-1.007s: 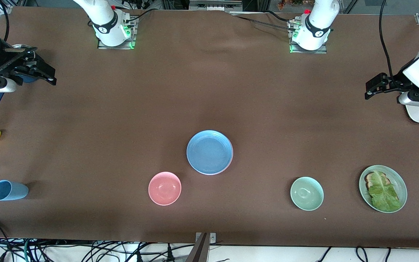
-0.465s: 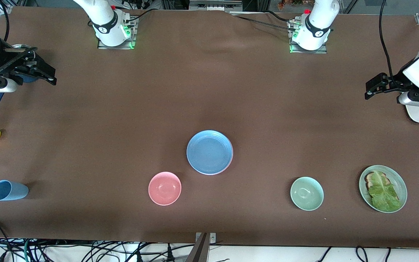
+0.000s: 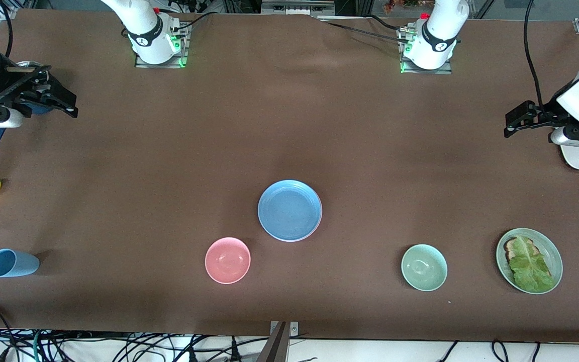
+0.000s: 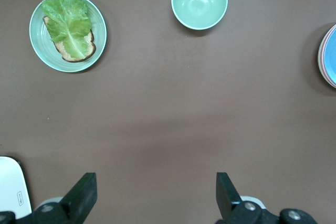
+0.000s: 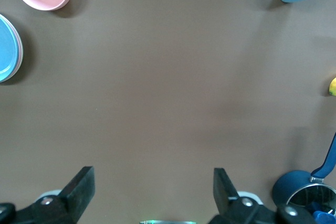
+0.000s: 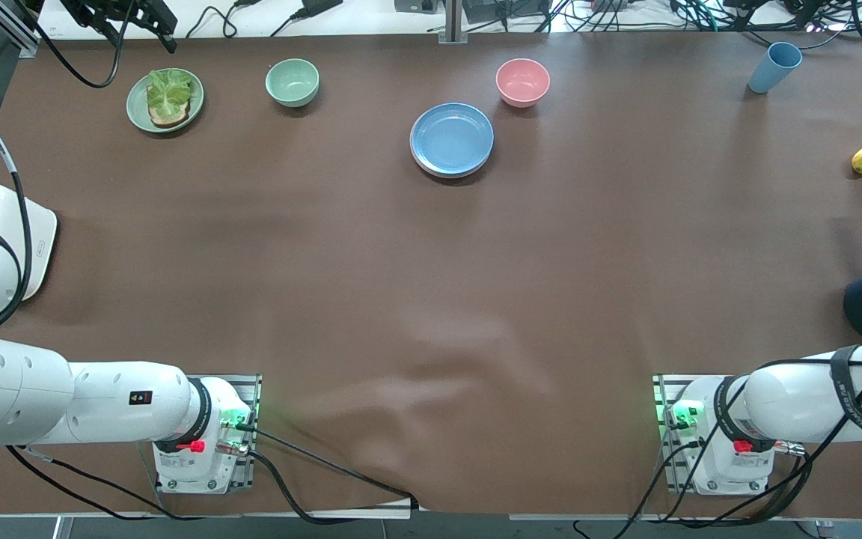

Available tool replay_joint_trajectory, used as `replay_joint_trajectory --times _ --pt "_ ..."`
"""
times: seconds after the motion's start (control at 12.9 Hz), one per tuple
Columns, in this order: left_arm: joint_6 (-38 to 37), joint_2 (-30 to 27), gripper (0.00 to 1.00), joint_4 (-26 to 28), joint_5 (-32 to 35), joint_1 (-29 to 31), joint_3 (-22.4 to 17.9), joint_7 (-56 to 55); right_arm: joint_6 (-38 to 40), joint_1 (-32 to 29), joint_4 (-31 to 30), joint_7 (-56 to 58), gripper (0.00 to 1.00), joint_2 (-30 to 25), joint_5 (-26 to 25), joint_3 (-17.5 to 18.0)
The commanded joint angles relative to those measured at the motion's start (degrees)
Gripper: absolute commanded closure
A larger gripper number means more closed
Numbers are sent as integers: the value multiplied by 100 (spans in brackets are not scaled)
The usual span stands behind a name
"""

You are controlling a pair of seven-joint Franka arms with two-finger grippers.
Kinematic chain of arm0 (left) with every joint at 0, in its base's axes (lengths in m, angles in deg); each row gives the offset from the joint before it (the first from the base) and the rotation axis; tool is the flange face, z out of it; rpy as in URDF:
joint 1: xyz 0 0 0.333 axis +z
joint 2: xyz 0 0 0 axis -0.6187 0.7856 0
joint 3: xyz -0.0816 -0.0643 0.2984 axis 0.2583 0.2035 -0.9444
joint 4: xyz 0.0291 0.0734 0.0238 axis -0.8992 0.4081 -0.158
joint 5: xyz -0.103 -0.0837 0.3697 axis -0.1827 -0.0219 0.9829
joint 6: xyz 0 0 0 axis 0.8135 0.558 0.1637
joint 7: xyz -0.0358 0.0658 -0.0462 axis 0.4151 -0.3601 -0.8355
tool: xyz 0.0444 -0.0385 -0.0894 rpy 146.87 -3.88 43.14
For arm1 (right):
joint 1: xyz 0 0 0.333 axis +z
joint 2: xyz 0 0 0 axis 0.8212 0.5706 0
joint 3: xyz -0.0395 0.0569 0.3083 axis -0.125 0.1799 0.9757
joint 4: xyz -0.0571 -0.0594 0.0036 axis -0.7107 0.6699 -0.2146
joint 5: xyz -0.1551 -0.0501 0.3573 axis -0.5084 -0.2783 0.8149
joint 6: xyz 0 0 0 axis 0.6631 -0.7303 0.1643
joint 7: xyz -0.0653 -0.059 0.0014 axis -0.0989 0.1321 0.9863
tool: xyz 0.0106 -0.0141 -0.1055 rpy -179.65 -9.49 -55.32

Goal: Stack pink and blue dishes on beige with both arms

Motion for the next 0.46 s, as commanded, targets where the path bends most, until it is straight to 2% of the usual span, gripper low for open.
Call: replay_joint_trajectory --times 0.0,0.39 --pt "17 -22 0 29 -72 -33 -29 106 90 1 100 -15 0 28 -43 -3" --pt "17 -22 0 29 -72 -33 -29 106 90 19 109 -33 0 28 -35 6"
